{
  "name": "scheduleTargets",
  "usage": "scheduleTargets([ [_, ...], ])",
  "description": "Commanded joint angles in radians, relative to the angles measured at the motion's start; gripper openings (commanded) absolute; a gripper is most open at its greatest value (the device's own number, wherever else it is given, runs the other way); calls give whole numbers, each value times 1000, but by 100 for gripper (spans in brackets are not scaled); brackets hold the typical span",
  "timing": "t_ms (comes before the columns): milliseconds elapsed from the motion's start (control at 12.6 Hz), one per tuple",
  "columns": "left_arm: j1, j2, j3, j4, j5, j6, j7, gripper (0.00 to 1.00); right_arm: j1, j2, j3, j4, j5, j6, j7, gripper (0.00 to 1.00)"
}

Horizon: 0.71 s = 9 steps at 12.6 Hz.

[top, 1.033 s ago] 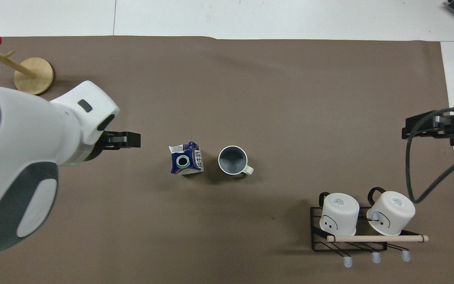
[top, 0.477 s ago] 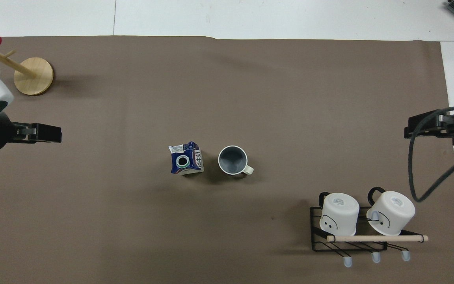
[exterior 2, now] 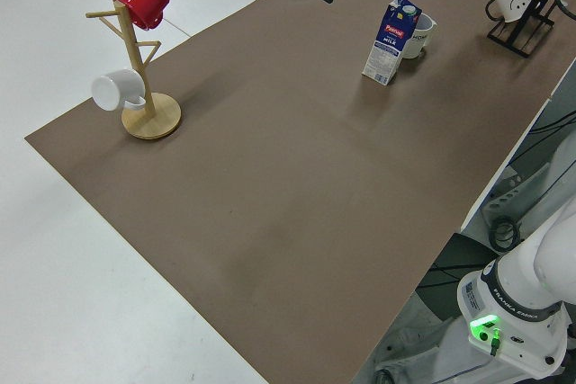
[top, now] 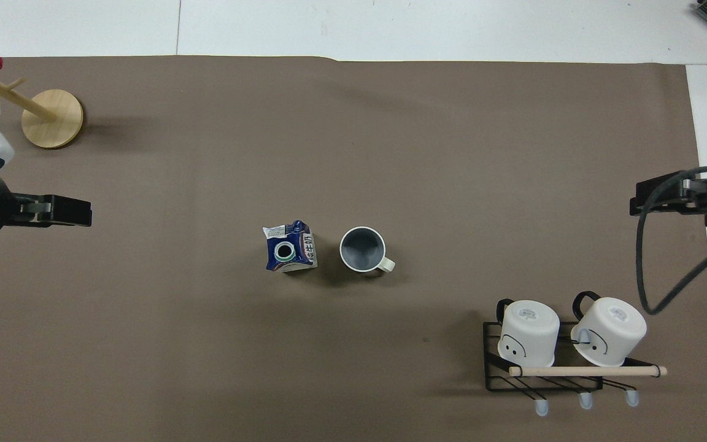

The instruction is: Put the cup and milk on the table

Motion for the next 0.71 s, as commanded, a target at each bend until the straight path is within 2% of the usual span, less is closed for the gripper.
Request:
scheduleTargets([
  [0,15,7,-3,26,-15,-37,12,100,-17,-8,5,-8,20,10,-27,100],
  [636,75,15,-9,36,-23,-63,79,100,-17,-8,5,-8,20,10,-27,100],
])
